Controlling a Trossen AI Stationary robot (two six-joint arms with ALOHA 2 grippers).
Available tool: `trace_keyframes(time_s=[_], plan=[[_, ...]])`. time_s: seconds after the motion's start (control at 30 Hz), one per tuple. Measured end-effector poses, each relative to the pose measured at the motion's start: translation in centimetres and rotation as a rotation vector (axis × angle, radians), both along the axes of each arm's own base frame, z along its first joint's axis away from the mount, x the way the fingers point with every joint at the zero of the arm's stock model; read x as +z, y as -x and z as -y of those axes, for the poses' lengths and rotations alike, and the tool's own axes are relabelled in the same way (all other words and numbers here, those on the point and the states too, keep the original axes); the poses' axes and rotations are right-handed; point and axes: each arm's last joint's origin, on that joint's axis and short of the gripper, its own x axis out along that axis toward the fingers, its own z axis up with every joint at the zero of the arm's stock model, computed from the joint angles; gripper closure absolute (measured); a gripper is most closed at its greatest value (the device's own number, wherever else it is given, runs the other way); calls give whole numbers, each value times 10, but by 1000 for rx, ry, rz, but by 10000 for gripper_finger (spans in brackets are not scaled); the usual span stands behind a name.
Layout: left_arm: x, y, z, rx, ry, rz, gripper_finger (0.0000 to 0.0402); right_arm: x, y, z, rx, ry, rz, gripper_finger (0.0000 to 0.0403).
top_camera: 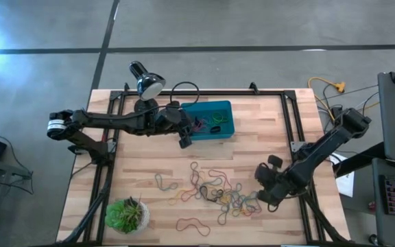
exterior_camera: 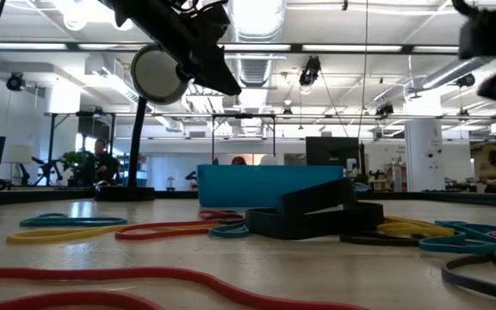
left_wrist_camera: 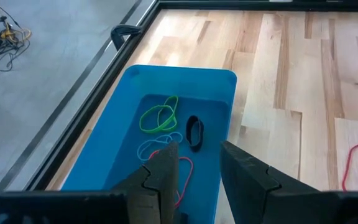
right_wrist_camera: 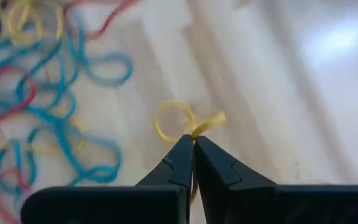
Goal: Pick and place rubber bands into bin
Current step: Put the yellow rubber band into the blue bin
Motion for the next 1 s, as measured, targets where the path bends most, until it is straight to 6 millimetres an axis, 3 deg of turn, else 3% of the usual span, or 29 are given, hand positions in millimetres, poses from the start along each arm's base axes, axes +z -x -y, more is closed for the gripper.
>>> trace_keyframes(time_s=[0.4, 0.63, 0.77, 1.0], plan=[[4, -2, 0, 0, -6, 46, 301, 80, -34, 16, 29, 262, 197, 395], [4, -2, 0, 3, -1, 50, 301, 124, -54, 40, 37, 442, 251, 395], [4, -2, 0, 1, 0, 50, 301, 134, -64, 63, 21, 509, 211, 395], [4, -2, 0, 1, 1, 50, 301, 133, -78, 105, -60, 554, 152, 395]])
